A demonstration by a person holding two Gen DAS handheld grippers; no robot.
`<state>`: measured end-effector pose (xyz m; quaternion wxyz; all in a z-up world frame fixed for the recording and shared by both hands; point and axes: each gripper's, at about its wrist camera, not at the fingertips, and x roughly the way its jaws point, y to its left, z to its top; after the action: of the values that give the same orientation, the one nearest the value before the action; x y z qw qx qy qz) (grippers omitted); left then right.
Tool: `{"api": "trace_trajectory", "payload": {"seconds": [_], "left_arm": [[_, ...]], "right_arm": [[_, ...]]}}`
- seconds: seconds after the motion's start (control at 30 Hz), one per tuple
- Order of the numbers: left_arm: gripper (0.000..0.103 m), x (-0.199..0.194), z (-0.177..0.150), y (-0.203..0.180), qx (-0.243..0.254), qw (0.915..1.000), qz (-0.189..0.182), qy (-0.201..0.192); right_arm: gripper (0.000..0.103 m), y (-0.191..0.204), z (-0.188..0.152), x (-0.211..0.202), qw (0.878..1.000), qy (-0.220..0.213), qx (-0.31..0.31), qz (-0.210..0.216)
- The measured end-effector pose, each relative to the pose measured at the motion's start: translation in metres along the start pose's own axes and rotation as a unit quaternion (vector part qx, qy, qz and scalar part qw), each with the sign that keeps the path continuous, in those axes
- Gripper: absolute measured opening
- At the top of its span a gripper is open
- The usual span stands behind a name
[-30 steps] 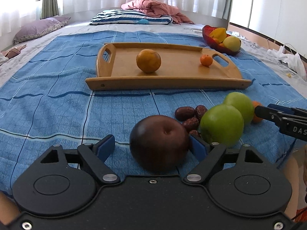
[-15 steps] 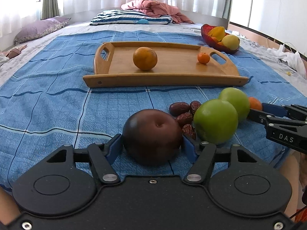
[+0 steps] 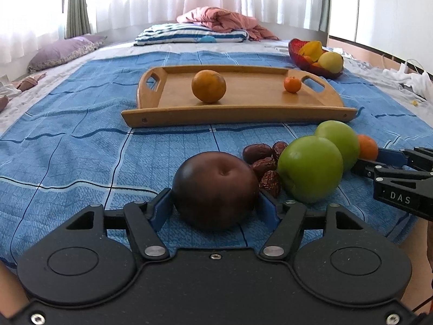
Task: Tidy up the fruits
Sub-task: 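Close the left gripper on the dark brown fruit while the right gripper grasps another tangerine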
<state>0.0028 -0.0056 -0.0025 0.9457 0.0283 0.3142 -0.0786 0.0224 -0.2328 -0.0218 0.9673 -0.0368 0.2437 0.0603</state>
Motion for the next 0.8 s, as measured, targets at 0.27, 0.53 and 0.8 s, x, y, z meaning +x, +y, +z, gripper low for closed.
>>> {"api": "trace_trajectory", "payload": {"seconds": [0.27, 0.53, 0.8], "left_arm": [[0.067, 0.001, -0.01, -0.008, 0.012, 0.9993, 0.021, -0.027], [0.066, 0.002, -0.024, -0.024, 0.019, 0.9963, 0.057, -0.062], [0.061, -0.001, -0.013, -0.02, 0.01, 0.9971, 0.053, -0.053]], "right_arm": [[0.054, 0.005, -0.008, 0.001, 0.999, -0.026, -0.007, -0.023], [0.05, 0.01, -0.017, 0.003, 0.998, -0.053, 0.005, -0.046], [0.043, 0.005, -0.013, -0.006, 0.997, -0.063, 0.032, -0.042]]}}
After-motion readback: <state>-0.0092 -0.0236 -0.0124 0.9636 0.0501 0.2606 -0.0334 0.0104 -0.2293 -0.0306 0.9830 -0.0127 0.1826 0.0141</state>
